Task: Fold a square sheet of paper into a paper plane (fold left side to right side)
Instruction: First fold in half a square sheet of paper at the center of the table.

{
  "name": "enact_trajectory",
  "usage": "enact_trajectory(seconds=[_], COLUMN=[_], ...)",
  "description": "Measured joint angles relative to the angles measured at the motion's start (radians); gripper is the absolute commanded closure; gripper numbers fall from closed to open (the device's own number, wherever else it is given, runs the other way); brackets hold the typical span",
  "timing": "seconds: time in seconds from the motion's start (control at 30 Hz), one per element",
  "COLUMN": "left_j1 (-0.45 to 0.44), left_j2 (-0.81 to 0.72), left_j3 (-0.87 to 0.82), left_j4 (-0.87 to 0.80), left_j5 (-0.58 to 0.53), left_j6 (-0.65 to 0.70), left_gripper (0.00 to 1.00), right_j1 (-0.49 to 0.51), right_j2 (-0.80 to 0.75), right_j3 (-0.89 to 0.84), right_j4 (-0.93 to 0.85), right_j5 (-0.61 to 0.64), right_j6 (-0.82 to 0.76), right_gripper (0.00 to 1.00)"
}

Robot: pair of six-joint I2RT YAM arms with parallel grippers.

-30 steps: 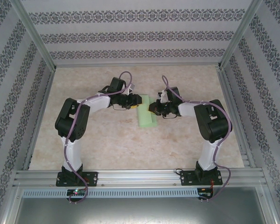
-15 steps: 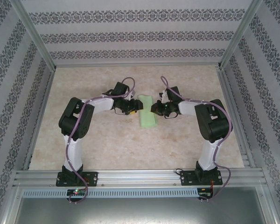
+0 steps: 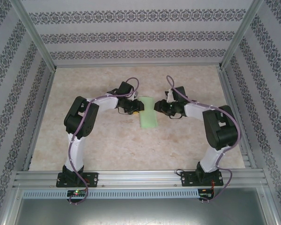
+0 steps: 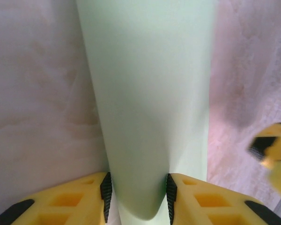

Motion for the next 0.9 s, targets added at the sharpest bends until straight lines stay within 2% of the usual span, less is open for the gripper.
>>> enact_trajectory(seconds=[0.3, 0.9], left_j1=[-0.014, -0.04], left_j2=[0.024, 0.083], left_j3=[0.071, 0.209], left_j4=[-0.095, -0.261], left_j5=[-0.04, -0.106], left_j6=[0.021, 0.018], left_gripper=[0.59, 0.55], right_j1=[-0.067, -0.073], right_j2=[-0.195, -0.266], right_j3=[-0.071, -0.107], right_j4=[-0.034, -0.066], right_j5=[0.107, 0.121], right_j6=[-0.051, -0.061], right_gripper=[0.52, 0.51])
